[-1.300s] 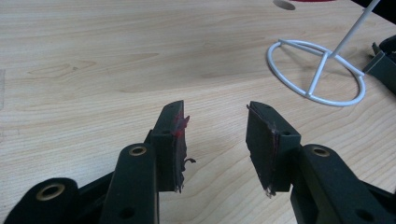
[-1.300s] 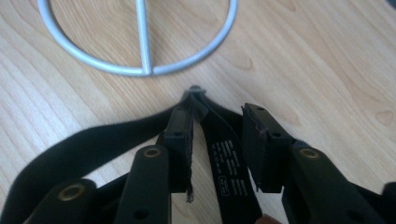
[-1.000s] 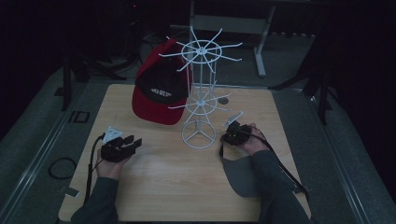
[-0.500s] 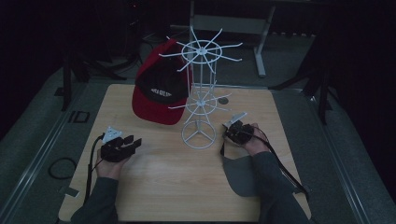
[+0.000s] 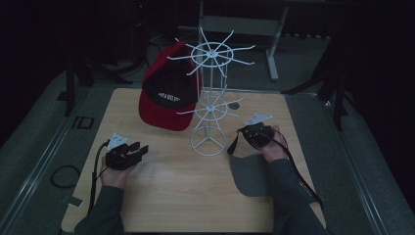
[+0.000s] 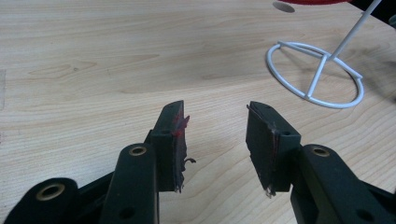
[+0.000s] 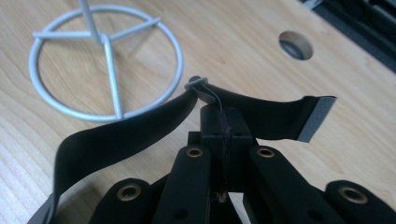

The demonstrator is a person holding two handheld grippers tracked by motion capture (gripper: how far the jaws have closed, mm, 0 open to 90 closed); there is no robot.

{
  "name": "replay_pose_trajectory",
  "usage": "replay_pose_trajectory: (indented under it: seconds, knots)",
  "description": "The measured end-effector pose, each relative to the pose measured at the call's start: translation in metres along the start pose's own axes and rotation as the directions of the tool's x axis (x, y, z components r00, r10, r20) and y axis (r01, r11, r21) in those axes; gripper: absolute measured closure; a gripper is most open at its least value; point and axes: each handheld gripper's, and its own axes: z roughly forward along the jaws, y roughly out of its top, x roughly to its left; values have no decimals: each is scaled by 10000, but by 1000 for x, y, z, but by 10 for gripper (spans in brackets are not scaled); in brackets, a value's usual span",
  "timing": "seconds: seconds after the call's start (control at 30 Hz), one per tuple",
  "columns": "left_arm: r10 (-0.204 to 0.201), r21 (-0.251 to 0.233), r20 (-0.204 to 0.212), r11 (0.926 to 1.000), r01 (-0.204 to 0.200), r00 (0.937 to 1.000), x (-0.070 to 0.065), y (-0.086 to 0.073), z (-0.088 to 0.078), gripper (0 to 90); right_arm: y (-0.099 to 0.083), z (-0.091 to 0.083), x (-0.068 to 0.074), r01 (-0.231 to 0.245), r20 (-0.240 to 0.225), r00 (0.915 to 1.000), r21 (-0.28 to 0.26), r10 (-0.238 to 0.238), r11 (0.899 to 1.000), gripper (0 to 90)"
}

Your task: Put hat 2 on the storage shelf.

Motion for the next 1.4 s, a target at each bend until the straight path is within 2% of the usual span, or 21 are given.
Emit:
replay_pose_trajectory:
  seconds: [0.37,0.73,0.97,1.1,1.27,1.4]
  knots:
    - [-18,0,13,10000,18,10000,0,0,0,579,4,-20,-7,-279,302,9991,-827,305,9962,899]
    - [-29,-13,18,10000,29,10000,0,0,0,580,13,-44,-7,-138,534,9983,-1629,228,9866,899]
    - [-44,-30,19,10000,44,10000,-1,0,0,579,16,-64,-5,56,728,9973,-2159,104,9764,899]
    - [-8,-33,1,10000,8,10000,-1,0,0,580,17,-77,-2,158,769,9970,-2529,38,9674,899]
    - [4,5,11,10000,-4,10000,-1,0,0,580,18,-91,3,448,950,9953,-2753,-192,9603,899]
    - [11,3,6,10000,-11,10000,-1,0,0,580,20,-103,4,453,953,9953,-3021,-171,9522,899]
